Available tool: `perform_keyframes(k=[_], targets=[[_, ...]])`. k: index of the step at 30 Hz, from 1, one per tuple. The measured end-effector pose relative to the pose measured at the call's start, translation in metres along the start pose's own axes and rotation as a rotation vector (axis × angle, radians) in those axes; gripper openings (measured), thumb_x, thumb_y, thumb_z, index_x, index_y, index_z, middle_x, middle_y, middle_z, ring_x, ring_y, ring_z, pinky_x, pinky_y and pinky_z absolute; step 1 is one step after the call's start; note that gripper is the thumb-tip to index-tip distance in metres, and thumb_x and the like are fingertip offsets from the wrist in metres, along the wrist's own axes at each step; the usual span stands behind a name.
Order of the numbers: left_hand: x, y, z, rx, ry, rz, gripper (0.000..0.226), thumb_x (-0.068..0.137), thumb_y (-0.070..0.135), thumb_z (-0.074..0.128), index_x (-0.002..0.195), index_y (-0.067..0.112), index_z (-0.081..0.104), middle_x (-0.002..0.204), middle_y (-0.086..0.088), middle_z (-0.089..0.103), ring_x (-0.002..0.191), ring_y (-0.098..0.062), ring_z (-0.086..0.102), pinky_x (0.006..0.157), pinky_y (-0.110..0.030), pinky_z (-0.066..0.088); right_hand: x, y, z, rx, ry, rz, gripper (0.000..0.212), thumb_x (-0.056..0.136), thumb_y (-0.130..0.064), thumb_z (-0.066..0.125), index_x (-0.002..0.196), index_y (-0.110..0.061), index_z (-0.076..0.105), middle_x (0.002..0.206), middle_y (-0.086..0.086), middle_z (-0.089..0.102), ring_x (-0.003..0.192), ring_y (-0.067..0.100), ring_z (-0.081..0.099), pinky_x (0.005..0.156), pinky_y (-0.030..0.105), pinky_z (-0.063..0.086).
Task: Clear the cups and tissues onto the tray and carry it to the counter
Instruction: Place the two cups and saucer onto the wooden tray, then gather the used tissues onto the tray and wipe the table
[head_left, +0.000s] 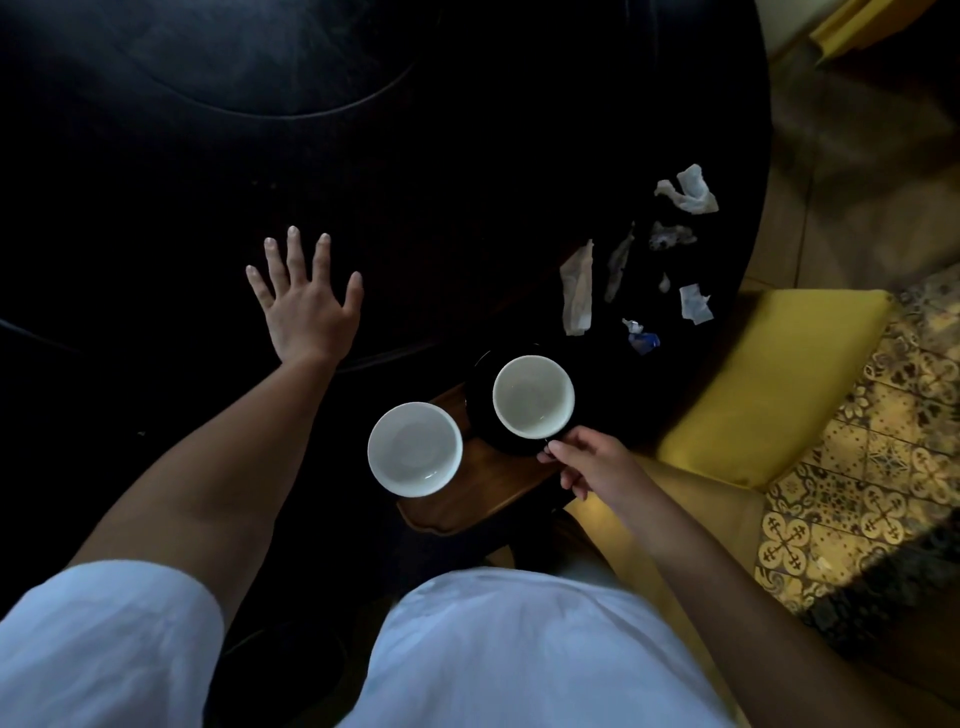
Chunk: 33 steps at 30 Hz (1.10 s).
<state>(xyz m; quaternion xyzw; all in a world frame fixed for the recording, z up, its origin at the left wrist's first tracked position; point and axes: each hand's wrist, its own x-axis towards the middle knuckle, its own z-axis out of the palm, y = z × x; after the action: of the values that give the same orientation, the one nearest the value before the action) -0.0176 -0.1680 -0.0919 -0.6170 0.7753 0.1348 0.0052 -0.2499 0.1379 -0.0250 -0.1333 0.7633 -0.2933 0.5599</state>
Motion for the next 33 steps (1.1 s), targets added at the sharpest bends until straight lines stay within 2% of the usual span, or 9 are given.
perform_keyframes(k=[7, 16, 19, 21, 23, 25, 27, 30, 33], targets=[[-0.001, 0.001, -0.002, -0.009, -0.013, -0.001, 0.072, 0.102, 0.065, 0.022, 0.164, 0.028, 0.017, 0.173, -0.006, 0.003, 0.159, -0.029, -0.009, 0.126, -0.057, -0.006, 0.002, 0.009, -0.004, -0.061, 0.016, 0.001, 0.019, 0.098, -0.013, 0.065, 0.105, 0.004, 0.065, 0.095, 0.019, 0.076, 0.045, 0.010, 0.049, 0.040, 0.023, 0.035], [0.001, 0.003, -0.006, -0.038, -0.059, -0.003, 0.072, 0.102, 0.065, 0.027, 0.164, 0.030, 0.016, 0.173, -0.005, 0.000, 0.158, -0.028, -0.012, 0.125, -0.056, -0.010, 0.003, 0.006, -0.008, -0.155, -0.034, -0.022, 0.014, 0.098, -0.018, 0.065, 0.099, -0.004, 0.067, 0.092, 0.012, 0.077, 0.052, 0.011, 0.057, 0.044, 0.025, 0.039], [0.004, 0.006, -0.010, -0.055, -0.070, -0.012, 0.071, 0.102, 0.062, 0.033, 0.163, 0.029, 0.019, 0.173, -0.007, 0.001, 0.159, -0.029, -0.010, 0.125, -0.057, -0.008, 0.000, 0.002, -0.017, -0.180, -0.058, -0.039, 0.017, 0.097, -0.019, 0.065, 0.105, -0.004, 0.065, 0.095, 0.012, 0.076, 0.061, 0.014, 0.063, 0.048, 0.025, 0.045], [0.007, 0.012, -0.016, -0.055, -0.094, -0.033, 0.070, 0.103, 0.057, 0.039, 0.163, 0.026, 0.021, 0.172, -0.010, 0.005, 0.159, -0.033, -0.005, 0.124, -0.058, -0.003, -0.003, -0.002, -0.032, -0.161, -0.046, -0.057, 0.019, 0.096, -0.019, 0.066, 0.113, -0.010, 0.063, 0.099, 0.014, 0.074, 0.066, 0.017, 0.067, 0.051, 0.027, 0.049], [0.006, 0.026, -0.026, -0.086, -0.100, -0.048, 0.070, 0.102, 0.049, 0.049, 0.162, 0.020, 0.026, 0.170, -0.017, 0.013, 0.157, -0.037, 0.007, 0.125, -0.058, 0.008, -0.004, -0.009, -0.056, -0.110, 0.007, -0.088, 0.020, 0.096, -0.016, 0.067, 0.115, -0.012, 0.063, 0.100, 0.018, 0.071, 0.070, 0.018, 0.067, 0.054, 0.028, 0.051], [-0.002, 0.051, -0.035, -0.171, -0.033, 0.029, 0.072, 0.099, 0.040, 0.059, 0.159, 0.014, 0.031, 0.166, -0.021, 0.025, 0.153, -0.040, 0.023, 0.123, -0.055, 0.022, 0.000, -0.020, -0.088, -0.078, 0.059, -0.145, 0.018, 0.097, -0.015, 0.066, 0.114, -0.014, 0.063, 0.100, 0.017, 0.068, 0.073, 0.017, 0.066, 0.054, 0.027, 0.052], [-0.017, 0.087, -0.041, -0.233, 0.024, 0.180, 0.073, 0.095, 0.033, 0.066, 0.158, 0.012, 0.035, 0.162, -0.020, 0.033, 0.148, -0.040, 0.033, 0.119, -0.052, 0.029, 0.007, -0.035, -0.122, -0.108, 0.099, -0.217, 0.022, 0.098, -0.014, 0.065, 0.119, -0.013, 0.062, 0.104, 0.013, 0.067, 0.077, 0.017, 0.067, 0.056, 0.026, 0.054], [-0.042, 0.148, -0.037, -0.244, 0.016, 0.347, 0.072, 0.091, 0.029, 0.071, 0.156, 0.016, 0.041, 0.160, -0.018, 0.039, 0.141, -0.042, 0.041, 0.113, -0.051, 0.036, 0.027, -0.055, -0.173, -0.219, 0.133, -0.281, 0.036, 0.099, -0.020, 0.063, 0.134, -0.015, 0.056, 0.118, 0.005, 0.064, 0.094, 0.018, 0.067, 0.071, 0.033, 0.058], [-0.056, 0.206, -0.027, -0.205, -0.059, 0.383, 0.069, 0.092, 0.036, 0.068, 0.155, 0.025, 0.042, 0.157, -0.014, 0.043, 0.134, -0.040, 0.048, 0.106, -0.050, 0.044, 0.056, -0.066, -0.217, -0.411, 0.175, -0.338, 0.050, 0.098, -0.030, 0.065, 0.145, -0.024, 0.049, 0.132, 0.002, 0.057, 0.107, 0.022, 0.062, 0.089, 0.044, 0.056]])
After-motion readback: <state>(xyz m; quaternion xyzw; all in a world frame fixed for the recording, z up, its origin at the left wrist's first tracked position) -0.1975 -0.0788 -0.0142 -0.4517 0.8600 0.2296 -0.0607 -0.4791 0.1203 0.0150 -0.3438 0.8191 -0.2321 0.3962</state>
